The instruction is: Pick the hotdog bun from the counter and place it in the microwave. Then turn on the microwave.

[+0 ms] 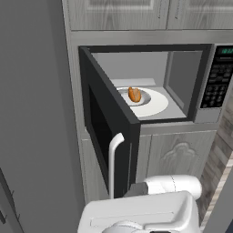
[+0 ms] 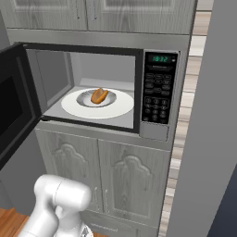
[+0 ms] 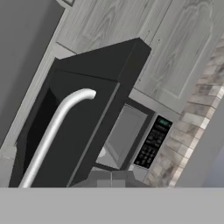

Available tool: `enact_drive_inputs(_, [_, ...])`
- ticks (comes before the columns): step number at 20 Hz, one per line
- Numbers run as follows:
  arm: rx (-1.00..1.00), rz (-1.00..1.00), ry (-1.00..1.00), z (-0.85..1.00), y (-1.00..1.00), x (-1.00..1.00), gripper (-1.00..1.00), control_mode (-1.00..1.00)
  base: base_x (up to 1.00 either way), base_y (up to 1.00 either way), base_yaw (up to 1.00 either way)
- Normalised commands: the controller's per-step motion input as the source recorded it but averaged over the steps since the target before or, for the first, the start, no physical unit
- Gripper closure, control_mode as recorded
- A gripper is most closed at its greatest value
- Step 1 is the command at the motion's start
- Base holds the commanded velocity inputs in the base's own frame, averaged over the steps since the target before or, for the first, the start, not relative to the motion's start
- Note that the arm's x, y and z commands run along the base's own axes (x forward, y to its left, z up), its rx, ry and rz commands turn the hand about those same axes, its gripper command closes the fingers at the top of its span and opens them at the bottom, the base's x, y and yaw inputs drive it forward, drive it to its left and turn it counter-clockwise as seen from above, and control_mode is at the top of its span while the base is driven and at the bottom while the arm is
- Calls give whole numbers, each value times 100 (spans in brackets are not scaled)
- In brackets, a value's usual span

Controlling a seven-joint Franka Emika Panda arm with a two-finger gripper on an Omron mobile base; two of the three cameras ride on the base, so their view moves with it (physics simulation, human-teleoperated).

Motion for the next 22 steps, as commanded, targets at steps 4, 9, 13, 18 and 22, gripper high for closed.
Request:
enact_drive_inputs(4, [0, -2, 0, -25, 23, 24, 100, -100, 0, 0, 0])
enact_drive_inputs(9, [0, -3, 0, -24, 23, 26, 100, -100, 0, 0, 0])
enact_drive_inputs(13, [0, -2, 0, -24, 24, 27, 100, -100, 0, 0, 0])
enact_drive_inputs(18, [0, -2, 0, -20, 26, 21, 100, -100, 0, 0, 0])
enact_drive_inputs(22, [0, -2, 0, -17, 23, 21, 100, -100, 0, 0, 0])
